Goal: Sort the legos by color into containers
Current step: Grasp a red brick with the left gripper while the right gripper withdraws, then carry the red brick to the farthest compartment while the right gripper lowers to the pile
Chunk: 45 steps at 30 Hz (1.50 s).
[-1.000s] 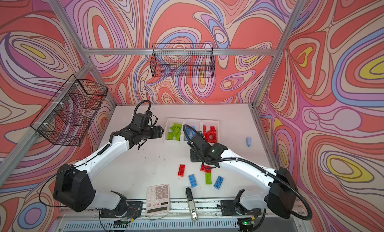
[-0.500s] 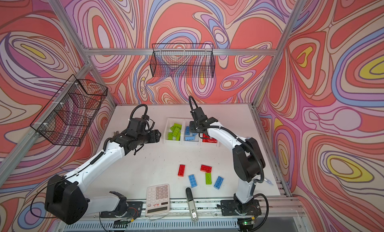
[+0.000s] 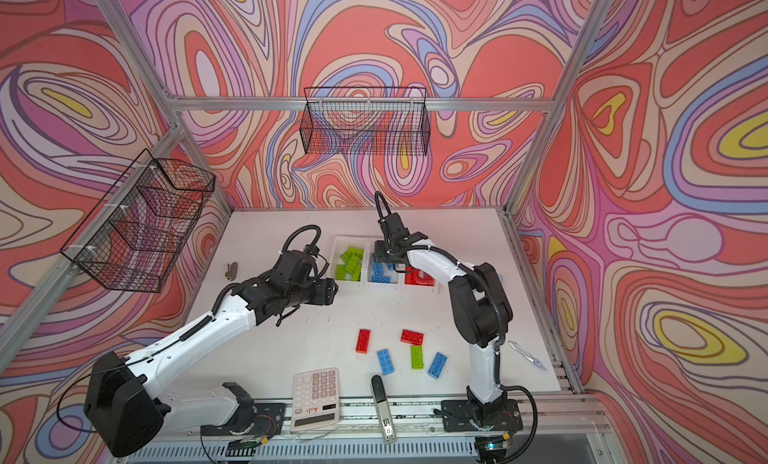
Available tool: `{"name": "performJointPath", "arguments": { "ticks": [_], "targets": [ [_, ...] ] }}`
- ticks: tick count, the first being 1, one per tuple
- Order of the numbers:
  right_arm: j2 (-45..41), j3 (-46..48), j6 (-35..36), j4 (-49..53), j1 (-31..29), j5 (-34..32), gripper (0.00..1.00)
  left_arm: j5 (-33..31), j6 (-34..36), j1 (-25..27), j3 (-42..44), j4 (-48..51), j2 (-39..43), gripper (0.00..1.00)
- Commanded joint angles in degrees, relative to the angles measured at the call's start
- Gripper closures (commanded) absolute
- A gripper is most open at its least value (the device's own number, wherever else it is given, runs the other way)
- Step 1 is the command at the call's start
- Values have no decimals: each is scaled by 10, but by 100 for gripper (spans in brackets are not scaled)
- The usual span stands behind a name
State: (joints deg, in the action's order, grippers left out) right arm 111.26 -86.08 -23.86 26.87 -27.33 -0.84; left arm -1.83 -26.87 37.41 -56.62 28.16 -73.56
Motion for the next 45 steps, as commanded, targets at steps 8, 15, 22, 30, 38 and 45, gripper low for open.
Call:
{"name": "performJointPath", "arguments": {
  "ticks": [8,15,22,30,38,45],
  "targets": [
    [-223,170,-19,-34,89,-15,41,18,-72,124,-21,21,-130,20],
    [-274,224,-19,-22,118,-14,42,34,-112,158,-74,62,-220,20],
    [-287,257,-30,-32,123,-10,42,26,-147,181,-81,88,-249,23],
    [-292,256,-34,-30,124,-15,43,47,-173,188,-87,73,-295,30],
    [-302,273,-37,-24,125,-23,44,36,-166,188,-100,81,-312,53],
    [-309,286,-35,-24,130,-24,44,29,-144,187,-123,87,-312,78]
  ]
}}
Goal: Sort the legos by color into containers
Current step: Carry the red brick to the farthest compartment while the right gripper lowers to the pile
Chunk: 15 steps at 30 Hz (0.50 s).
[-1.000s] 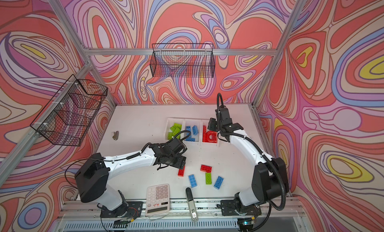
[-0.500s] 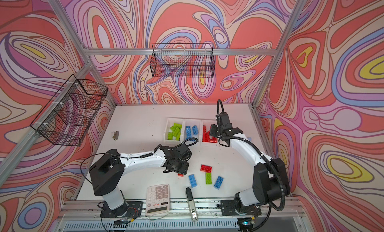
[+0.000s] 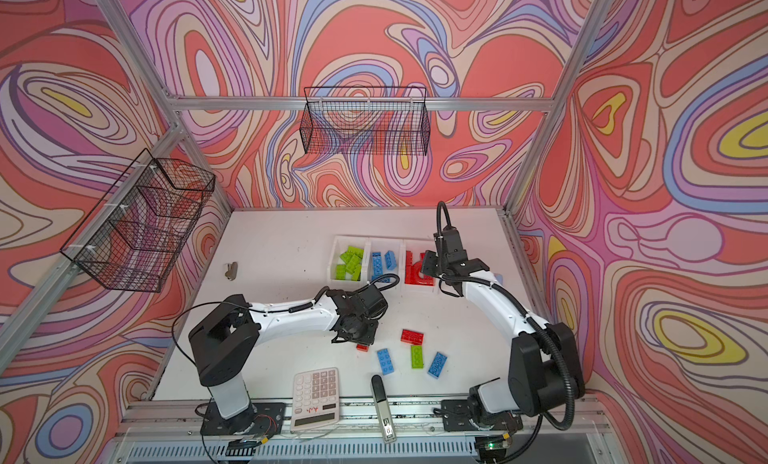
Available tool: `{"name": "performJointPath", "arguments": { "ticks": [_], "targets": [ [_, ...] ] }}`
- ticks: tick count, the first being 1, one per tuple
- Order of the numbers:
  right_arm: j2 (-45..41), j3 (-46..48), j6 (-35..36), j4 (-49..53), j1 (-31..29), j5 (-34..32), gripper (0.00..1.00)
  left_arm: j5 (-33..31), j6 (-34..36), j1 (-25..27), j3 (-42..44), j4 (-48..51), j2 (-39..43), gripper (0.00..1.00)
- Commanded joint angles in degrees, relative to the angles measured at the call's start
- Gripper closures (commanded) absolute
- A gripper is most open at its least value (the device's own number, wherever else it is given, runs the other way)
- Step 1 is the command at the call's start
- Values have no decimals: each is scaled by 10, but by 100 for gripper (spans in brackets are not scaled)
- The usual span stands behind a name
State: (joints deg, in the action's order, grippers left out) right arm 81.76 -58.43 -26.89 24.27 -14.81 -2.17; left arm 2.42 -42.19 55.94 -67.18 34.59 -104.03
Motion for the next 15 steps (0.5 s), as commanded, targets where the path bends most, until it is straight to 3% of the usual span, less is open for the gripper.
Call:
{"name": "performJointPath", "arguments": {
  "ticks": [1,6,15],
  "targets": [
    [-15,11,-4,1,7,-10,44,-16,11,2,-22,25,-8,80],
    [-23,22,-4,-3,14,-8,44,-21,27,1,-53,42,-13,83],
    [-59,61,-5,-12,62,18,44,-35,80,-24,-201,49,-42,83]
  ]
}}
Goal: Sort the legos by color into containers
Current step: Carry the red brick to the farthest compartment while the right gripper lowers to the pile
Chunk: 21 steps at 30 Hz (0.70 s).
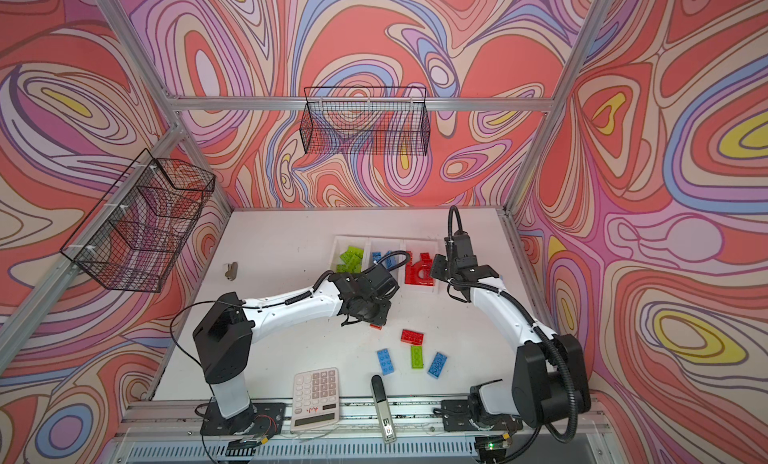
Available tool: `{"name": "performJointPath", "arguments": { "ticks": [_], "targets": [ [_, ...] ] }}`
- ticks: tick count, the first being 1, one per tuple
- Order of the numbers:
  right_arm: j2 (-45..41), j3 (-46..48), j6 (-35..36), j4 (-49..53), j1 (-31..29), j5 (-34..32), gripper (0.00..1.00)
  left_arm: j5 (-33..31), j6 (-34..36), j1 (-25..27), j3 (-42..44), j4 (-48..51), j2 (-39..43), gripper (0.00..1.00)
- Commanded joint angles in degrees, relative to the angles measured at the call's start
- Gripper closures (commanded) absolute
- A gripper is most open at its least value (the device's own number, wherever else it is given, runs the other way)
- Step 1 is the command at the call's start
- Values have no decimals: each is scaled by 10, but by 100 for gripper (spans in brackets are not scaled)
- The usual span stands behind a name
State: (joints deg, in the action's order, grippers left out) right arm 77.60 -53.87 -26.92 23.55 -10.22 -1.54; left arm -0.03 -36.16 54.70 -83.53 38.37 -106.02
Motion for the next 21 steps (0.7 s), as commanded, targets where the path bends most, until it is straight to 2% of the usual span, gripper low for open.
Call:
{"name": "performJointPath", "arguments": {
  "ticks": [1,11,15,18,21],
  "targets": [
    [-22,19,-3,-4,23,16,44,-9,26,-15,-62,10,-33,83],
    [-45,42,20,27,47,49,44,31,92,-52,-329,-14,-198,81],
    [-63,57,22,39,47,67,44,59,121,-71,-391,-55,-257,79],
    [-74,64,28,64,47,88,44,64,135,-81,-435,-60,-295,75],
    [-90,80,38,92,46,91,43,66,149,-85,-466,-66,-321,65]
  ]
}}
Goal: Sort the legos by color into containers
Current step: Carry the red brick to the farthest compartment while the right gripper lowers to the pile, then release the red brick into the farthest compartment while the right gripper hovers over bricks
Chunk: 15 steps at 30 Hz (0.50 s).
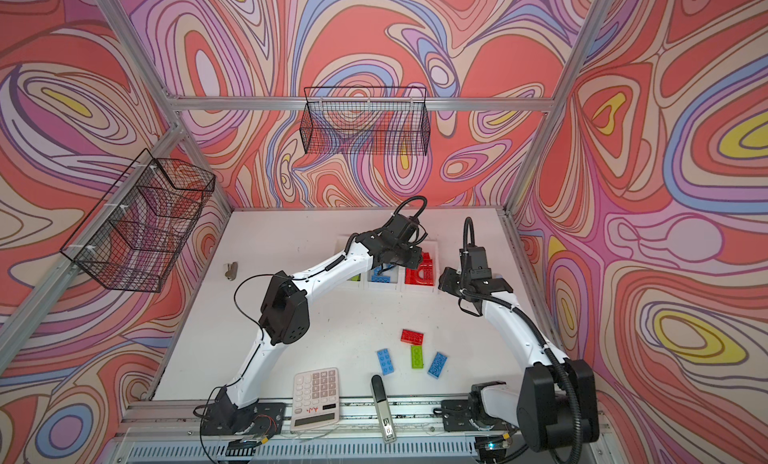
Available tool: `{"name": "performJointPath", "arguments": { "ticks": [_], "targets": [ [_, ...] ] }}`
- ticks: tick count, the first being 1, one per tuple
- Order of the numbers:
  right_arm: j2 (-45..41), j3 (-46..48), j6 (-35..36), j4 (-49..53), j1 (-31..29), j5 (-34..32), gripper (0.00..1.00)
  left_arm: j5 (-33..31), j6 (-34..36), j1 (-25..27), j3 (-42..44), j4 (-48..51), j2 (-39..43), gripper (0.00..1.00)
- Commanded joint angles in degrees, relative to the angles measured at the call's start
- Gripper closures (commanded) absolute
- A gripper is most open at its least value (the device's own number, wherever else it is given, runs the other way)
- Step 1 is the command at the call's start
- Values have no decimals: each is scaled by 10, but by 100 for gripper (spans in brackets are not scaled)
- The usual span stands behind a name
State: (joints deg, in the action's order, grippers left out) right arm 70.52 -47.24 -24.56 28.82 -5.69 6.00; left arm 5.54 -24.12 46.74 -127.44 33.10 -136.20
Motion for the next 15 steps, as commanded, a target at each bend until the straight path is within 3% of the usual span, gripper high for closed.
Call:
{"name": "performJointPath", "arguments": {
  "ticks": [1,5,10,12,13,15],
  "targets": [
    [-26,18,16,49,2,16,43,13,30,-6,-30,-20,-23,60],
    [-50,31,8,76,1,28,41,20,31,-7,-39,-36,-28,37],
    [-72,31,-15,105,-19,19,41,2,44,-11,-26,-51,9,20],
    [-75,26,-30,122,-34,13,41,-9,54,-16,12,-70,47,12],
    [-78,27,-38,128,-44,7,41,-14,58,-19,35,-82,66,4],
    [-86,32,-61,139,-84,-18,41,-20,65,-29,87,-110,115,0]
  ]
}}
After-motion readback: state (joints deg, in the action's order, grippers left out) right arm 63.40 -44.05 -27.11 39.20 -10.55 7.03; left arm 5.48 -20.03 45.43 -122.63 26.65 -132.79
